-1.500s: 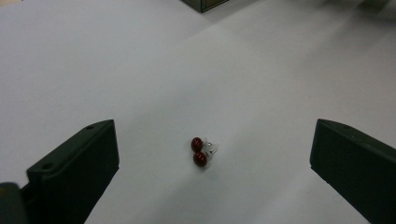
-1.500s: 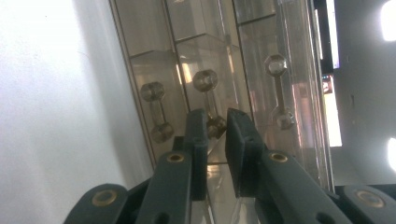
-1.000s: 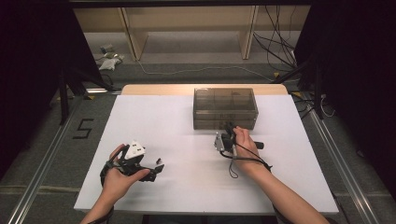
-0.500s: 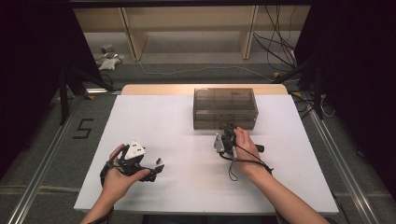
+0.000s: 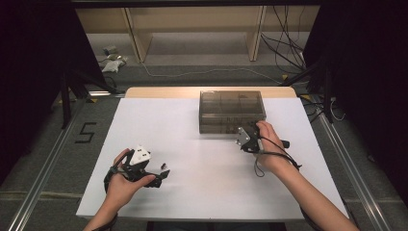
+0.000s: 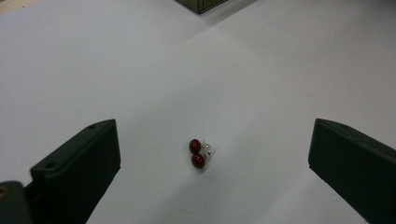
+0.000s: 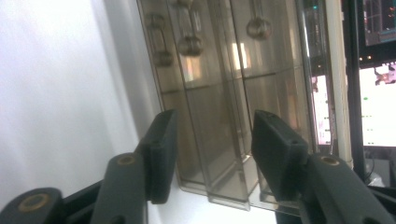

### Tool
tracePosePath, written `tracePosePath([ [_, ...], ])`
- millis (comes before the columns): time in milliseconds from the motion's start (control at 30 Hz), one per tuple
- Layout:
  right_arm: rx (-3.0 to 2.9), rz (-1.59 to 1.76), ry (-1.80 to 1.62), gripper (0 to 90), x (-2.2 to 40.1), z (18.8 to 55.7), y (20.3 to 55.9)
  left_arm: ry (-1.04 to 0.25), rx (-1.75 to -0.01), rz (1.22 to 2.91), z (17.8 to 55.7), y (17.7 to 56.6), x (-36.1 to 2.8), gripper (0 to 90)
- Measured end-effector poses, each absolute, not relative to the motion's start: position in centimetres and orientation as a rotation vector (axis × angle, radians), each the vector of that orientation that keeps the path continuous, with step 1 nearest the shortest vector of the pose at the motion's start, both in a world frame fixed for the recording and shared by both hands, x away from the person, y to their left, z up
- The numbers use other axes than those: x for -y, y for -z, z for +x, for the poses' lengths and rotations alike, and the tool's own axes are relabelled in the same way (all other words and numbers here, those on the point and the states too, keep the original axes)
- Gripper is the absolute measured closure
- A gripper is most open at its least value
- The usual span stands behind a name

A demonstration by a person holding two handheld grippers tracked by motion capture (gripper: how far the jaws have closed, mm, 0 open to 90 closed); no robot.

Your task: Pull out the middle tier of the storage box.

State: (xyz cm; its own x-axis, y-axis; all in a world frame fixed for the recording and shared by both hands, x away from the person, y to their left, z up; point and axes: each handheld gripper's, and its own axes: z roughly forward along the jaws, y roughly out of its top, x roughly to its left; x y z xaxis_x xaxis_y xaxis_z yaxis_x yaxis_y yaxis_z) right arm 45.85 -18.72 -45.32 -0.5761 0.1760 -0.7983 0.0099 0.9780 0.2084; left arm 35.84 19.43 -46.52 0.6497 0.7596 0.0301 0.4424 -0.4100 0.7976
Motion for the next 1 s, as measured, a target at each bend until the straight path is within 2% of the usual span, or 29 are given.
tracePosePath([
  [433,-2.346,0.097,-0.225,60.5,19.0,48.4,44.5,-0.5,-0.929,2.066,35.9,46.6,-19.4,2.7],
  [567,-2.394,0.105,-0.227,70.6,19.1,49.1,43.9,-0.504,-0.929,2.076,35.9,46.6,-19.4,3.0],
  [700,-2.421,0.087,-0.215,75.2,19.2,49.6,43.6,-0.502,-0.93,2.076,35.9,46.6,-19.4,3.2],
  [1000,-2.508,0.072,-0.235,79.4,19.4,50.3,42.7,-0.5,-0.928,2.079,35.9,46.6,-19.3,3.2],
])
